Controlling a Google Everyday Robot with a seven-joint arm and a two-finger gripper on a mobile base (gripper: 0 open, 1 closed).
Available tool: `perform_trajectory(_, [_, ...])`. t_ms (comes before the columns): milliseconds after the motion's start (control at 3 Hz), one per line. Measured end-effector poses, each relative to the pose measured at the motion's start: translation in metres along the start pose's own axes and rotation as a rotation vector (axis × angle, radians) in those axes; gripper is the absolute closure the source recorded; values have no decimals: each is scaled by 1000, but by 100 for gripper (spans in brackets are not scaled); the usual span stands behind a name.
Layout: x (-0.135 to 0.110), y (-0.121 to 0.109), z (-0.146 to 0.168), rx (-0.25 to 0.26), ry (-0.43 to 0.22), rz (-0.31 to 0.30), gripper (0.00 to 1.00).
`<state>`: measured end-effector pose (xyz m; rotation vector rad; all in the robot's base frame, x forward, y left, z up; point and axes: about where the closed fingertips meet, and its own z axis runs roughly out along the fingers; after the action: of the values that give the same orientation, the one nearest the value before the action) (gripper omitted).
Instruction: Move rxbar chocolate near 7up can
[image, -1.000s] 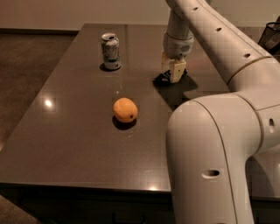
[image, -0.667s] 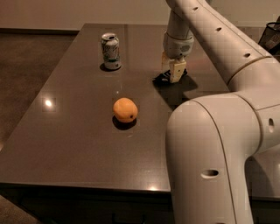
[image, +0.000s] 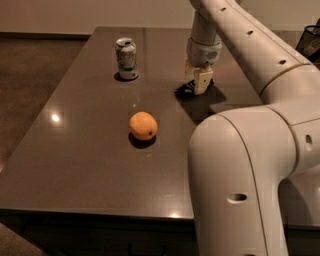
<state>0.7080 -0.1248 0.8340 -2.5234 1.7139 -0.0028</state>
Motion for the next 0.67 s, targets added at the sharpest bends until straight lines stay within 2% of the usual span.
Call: perform_trajectory(667, [1,1,-3,-1,2,5,70])
